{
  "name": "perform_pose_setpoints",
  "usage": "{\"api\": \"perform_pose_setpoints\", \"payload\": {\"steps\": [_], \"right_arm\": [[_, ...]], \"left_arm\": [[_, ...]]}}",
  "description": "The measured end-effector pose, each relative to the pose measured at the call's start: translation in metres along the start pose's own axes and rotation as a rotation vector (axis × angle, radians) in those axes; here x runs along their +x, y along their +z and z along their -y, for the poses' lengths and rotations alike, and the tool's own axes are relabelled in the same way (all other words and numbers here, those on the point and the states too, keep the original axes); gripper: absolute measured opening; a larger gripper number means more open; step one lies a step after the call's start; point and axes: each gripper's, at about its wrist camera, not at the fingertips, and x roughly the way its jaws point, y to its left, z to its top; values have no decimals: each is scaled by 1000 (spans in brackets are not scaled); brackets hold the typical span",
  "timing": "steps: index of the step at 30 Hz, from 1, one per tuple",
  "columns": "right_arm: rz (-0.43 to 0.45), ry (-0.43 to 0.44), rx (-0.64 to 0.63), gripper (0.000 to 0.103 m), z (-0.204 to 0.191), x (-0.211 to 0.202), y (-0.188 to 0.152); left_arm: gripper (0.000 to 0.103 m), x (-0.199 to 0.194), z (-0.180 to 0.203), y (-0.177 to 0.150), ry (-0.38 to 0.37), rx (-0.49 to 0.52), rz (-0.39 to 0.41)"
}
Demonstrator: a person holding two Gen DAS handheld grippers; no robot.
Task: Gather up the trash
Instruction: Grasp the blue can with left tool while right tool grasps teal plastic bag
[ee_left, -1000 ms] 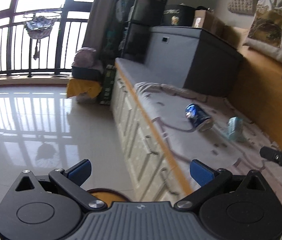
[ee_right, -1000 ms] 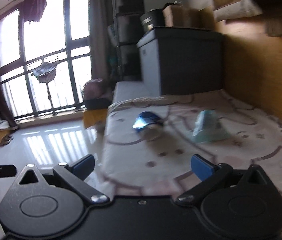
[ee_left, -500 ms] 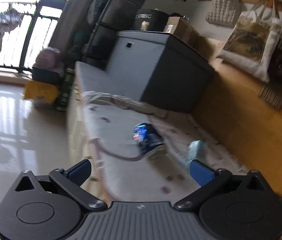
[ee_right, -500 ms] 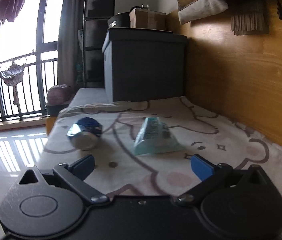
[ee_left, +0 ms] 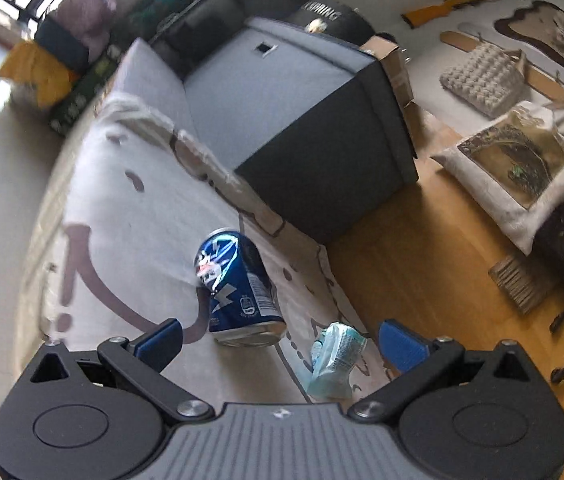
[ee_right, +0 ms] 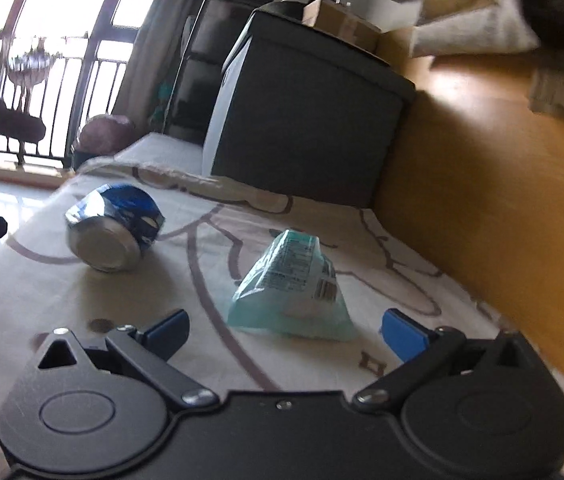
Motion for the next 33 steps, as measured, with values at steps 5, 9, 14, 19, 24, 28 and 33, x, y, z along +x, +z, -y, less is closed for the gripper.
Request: {"api": "perform_pose_setpoints", "payload": {"steps": [5,9,14,19,24,28,33], "right_arm": [[-26,-52,-125,103,-22,29,7],[-49,-107,-204,103,-35,48,10],[-79,-126,-239,102,-41,64,11],[-123,-83,-161,98,-28,73,13],[-141,27,-58,64,-11,75,10],[-150,13,-78,20,-15,75,7],[-102,26,-122,11,-21,61,6]], "left_arm": [[103,26,-22,2,-37,-97,0],[103,38,-22,6,-43,-52,38],[103,60,-14,14,-18,28,14],[102,86,5,15,97,141,-58],[85,101,10,14,124,154,-89],[56,105,10,11,164,149,-125],[55,96,20,7,175,224,-132]]}}
